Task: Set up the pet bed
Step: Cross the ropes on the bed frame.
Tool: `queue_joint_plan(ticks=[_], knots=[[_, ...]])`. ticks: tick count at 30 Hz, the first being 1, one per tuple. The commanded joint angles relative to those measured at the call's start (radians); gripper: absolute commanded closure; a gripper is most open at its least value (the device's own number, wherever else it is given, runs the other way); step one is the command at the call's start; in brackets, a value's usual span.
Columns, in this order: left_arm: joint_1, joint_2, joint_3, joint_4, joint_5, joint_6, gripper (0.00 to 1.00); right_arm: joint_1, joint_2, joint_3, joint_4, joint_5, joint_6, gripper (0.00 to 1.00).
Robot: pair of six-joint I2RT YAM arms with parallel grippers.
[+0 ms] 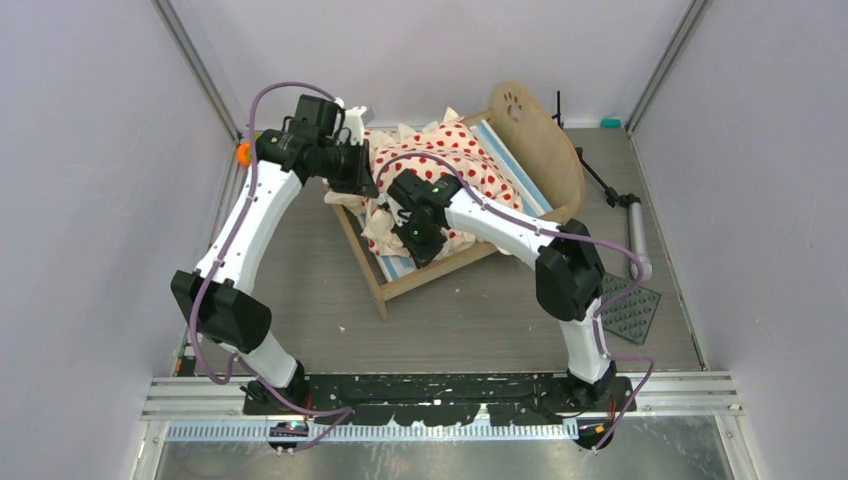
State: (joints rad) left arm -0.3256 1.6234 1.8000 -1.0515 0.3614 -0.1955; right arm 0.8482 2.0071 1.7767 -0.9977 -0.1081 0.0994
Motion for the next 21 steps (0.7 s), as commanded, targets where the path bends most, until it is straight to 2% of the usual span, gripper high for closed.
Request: queue_joint_plan(ticks=[1, 10, 14, 21], knots=[[-0.015, -0.013, 0.002, 0.029, 0.057, 0.005, 1.0, -0.013, 0.09, 0.072, -0.11, -0.069, -0.041, 0.9], [-0.015, -0.008, 0.001, 0.026, 0.015, 0.016, 1.0, -0.024, 0.182, 0.106, -0.156, -0.075, -0.067, 0.9], [-0.015, -0.004, -0.001, 0.027, 0.01, 0.016, 1.0, -0.026, 0.206, 0.114, -0.182, -0.003, -0.073, 0.91], [-0.015, -0.007, -0.001, 0.031, -0.051, 0.016, 1.0, -0.042, 0.119, 0.065, -0.153, 0.102, -0.044, 0.94]])
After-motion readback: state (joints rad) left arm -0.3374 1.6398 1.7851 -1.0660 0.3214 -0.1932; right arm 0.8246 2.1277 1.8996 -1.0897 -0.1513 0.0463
